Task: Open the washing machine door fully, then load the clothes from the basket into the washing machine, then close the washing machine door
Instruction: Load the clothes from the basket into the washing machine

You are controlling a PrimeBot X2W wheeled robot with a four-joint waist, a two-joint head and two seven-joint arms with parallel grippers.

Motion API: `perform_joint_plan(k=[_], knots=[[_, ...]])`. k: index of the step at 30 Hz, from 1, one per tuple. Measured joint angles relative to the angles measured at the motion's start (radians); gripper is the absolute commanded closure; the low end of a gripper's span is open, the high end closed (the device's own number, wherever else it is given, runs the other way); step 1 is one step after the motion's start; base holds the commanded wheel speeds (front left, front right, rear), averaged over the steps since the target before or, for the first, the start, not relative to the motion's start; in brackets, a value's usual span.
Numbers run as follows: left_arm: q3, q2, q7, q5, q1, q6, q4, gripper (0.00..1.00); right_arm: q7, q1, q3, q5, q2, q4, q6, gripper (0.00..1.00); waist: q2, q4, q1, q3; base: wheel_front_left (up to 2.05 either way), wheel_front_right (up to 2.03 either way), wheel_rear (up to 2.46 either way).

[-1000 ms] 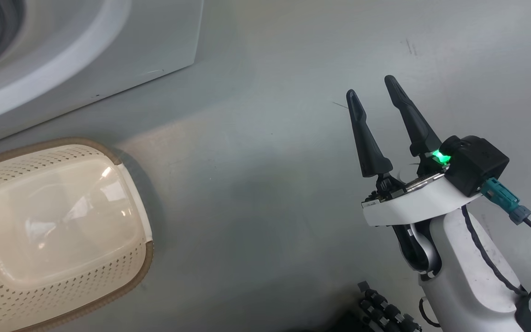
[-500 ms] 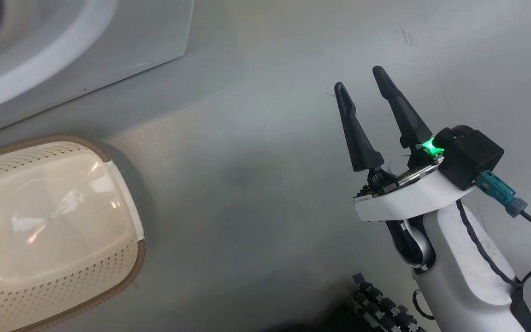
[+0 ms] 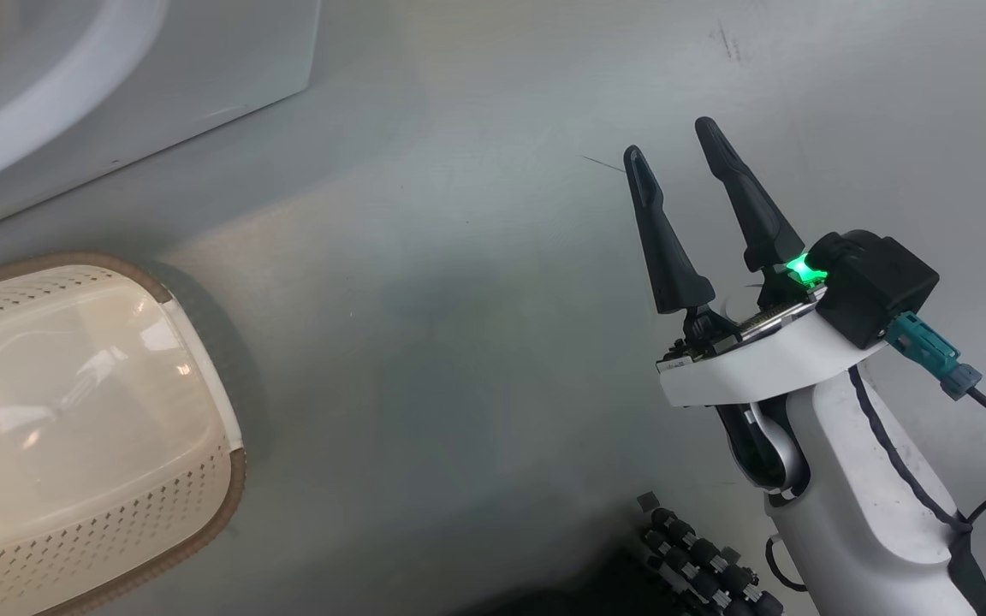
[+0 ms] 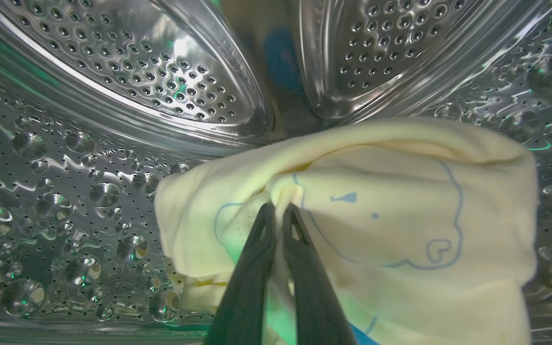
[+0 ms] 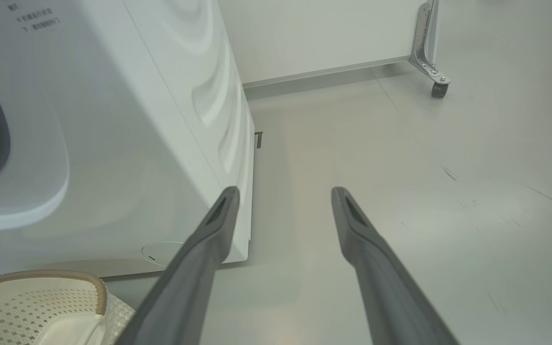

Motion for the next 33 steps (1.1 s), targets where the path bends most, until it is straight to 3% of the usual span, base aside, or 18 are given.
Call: perform_joint_plan(k=[8,9,10,11,18,27,33], knots=[[0.015,-0.026,-0.022,-0.015,0.002,0.004,0.041,1.0,0.0,0.0,-0.004,0.0,0.0,0.005,0.0,0.0,0.0,0.002,0.0,-0.003,0.0,0.0,0.0],[0.016,-0.034,-0.031,-0.016,0.002,0.005,0.046,0.79,0.0,0.0,-0.008,0.0,0.0,0.007,0.0,0.0,0.0,0.004,0.0,-0.005,0.0,0.0,0.0],[0.016,-0.034,-0.031,-0.016,0.002,0.005,0.046,0.65,0.0,0.0,-0.008,0.0,0.0,0.007,0.0,0.0,0.0,0.004,0.0,-0.005,0.0,0.0,0.0],[0.019,-0.042,-0.041,-0.022,0.002,0.005,0.049,0.0,0.0,0.0,-0.011,0.0,0.0,0.01,0.0,0.0,0.0,0.005,0.0,-0.007,0.0,0.0,0.0],[0.057,-0.088,-0.132,-0.056,0.012,0.005,0.063,0.0,0.0,0.0,-0.018,-0.001,-0.001,0.021,0.0,0.0,0.0,0.019,-0.0001,-0.036,0.0,0.0,0.0],[0.101,-0.149,-0.351,-0.098,0.139,0.003,0.05,0.0,0.0,0.004,-0.075,-0.005,-0.007,0.037,0.0,0.0,0.0,0.047,-0.0001,-0.108,0.0,0.0,0.0],[0.086,-0.187,-0.443,-0.12,0.212,-0.046,0.049,0.0,0.0,0.034,-0.113,-0.012,-0.026,0.044,0.0,0.0,0.0,0.081,-0.0002,-0.153,0.0,0.0,0.0]])
